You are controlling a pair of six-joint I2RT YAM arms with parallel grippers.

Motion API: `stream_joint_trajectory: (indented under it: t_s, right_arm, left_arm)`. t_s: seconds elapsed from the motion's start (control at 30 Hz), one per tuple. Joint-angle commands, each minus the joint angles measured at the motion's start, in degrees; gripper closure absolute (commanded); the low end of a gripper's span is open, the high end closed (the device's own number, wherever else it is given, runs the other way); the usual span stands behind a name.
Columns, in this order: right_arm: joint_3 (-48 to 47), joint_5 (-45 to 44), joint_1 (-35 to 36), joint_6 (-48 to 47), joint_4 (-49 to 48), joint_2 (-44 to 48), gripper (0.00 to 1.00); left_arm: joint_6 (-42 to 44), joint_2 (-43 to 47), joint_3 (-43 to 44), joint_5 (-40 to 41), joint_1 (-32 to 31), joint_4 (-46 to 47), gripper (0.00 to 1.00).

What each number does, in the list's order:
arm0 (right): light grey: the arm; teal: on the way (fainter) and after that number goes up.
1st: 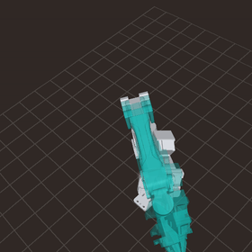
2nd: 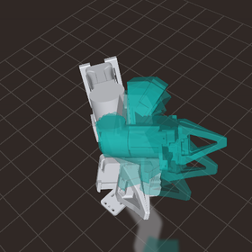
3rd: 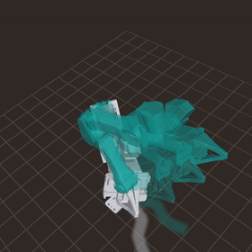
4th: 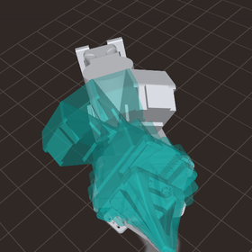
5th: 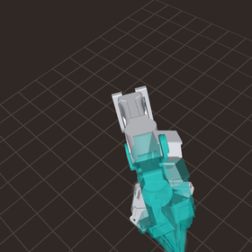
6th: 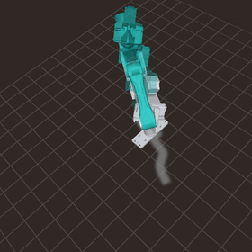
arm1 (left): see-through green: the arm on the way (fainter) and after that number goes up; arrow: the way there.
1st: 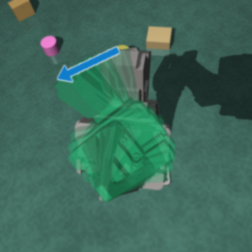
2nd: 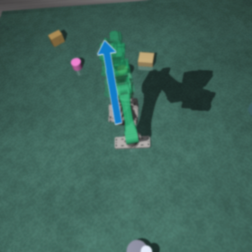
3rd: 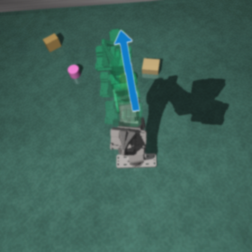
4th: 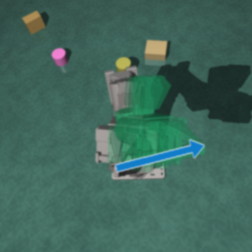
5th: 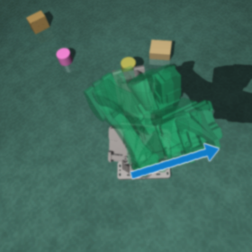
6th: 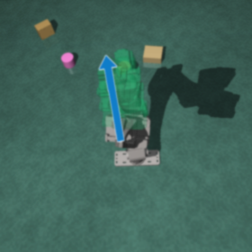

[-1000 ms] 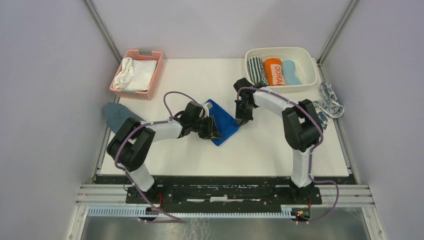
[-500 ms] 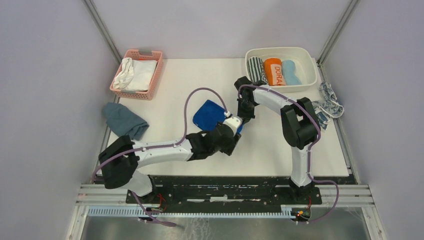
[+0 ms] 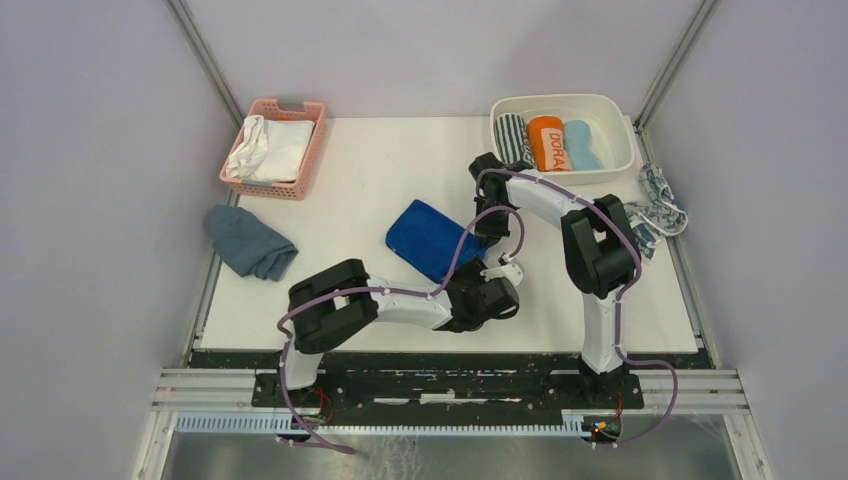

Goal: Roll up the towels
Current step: Roll the towel at the center of the board.

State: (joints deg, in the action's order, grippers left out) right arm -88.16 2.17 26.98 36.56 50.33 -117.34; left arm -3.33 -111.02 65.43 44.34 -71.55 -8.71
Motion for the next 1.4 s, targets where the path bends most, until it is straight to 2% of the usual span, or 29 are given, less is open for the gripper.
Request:
stream_joint_trajectory:
  t_s: [0.0, 0.1, 0.2, 0.27, 0.33, 0.53, 0.63, 0.8, 0.93, 1.07, 1.2, 1.37]
  right_arm:
    - [-1.2, -0.3, -0.1, -0.3, -0.6, -0.4, 0.97]
    - [-0.7, 0.2, -0.1, -0.3, -1.2, 0.1, 0.97]
    - [1.2, 0.9, -0.2, -0.5, -3.9, 2.1, 0.95]
    - [3.2, 2.5, -0.3, -1.2, -7.1, 4.4, 0.88]
    - [4.9, 5.3, -0.7, -2.7, -9.9, 6.4, 0.8]
    - [16.3, 16.8, -5.1, -1.7, -24.8, 15.2, 0.6]
    - [22.1, 21.8, -7.5, 0.3, -34.0, 18.3, 0.55]
    - [30.7, 25.7, -9.2, 5.4, -46.0, 19.7, 0.49]
    - [37.1, 28.5, -10.7, 11.1, -58.2, 19.0, 0.47]
    - [39.0, 30.3, -11.2, 14.6, -66.4, 16.5, 0.44]
    - [39.4, 31.7, -11.2, 17.4, -72.0, 13.9, 0.42]
    - [39.2, 31.9, -11.2, 17.9, -72.4, 11.5, 0.42]
  left_arm:
    - [5.1, -3.3, 3.6, 5.9, 0.0, 0.8, 0.34]
    - [4.8, -4.4, 3.7, 4.4, 0.0, 0.8, 0.48]
    - [4.1, -4.2, 3.2, 2.0, 0.2, 0.5, 0.71]
    - [2.6, -2.7, 2.6, -1.5, 1.1, 0.0, 0.84]
    - [-0.4, 0.6, 1.5, -7.5, 3.1, -0.1, 0.91]
    - [-9.2, 9.9, -5.7, -37.7, 14.1, 5.9, 0.94]
    - [-14.9, 11.5, -8.7, -49.9, 20.0, 9.5, 0.95]
    - [-25.5, 10.7, -13.6, -65.5, 28.4, 17.8, 0.95]
    - [-33.6, 9.5, -17.9, -72.7, 32.8, 26.0, 0.96]
    - [-41.0, 7.9, -21.2, -77.3, 36.2, 33.4, 0.97]
    - [-45.0, 5.6, -21.6, -79.9, 37.9, 35.4, 0.97]
    - [-48.5, 4.1, -22.3, -80.8, 39.4, 37.0, 0.97]
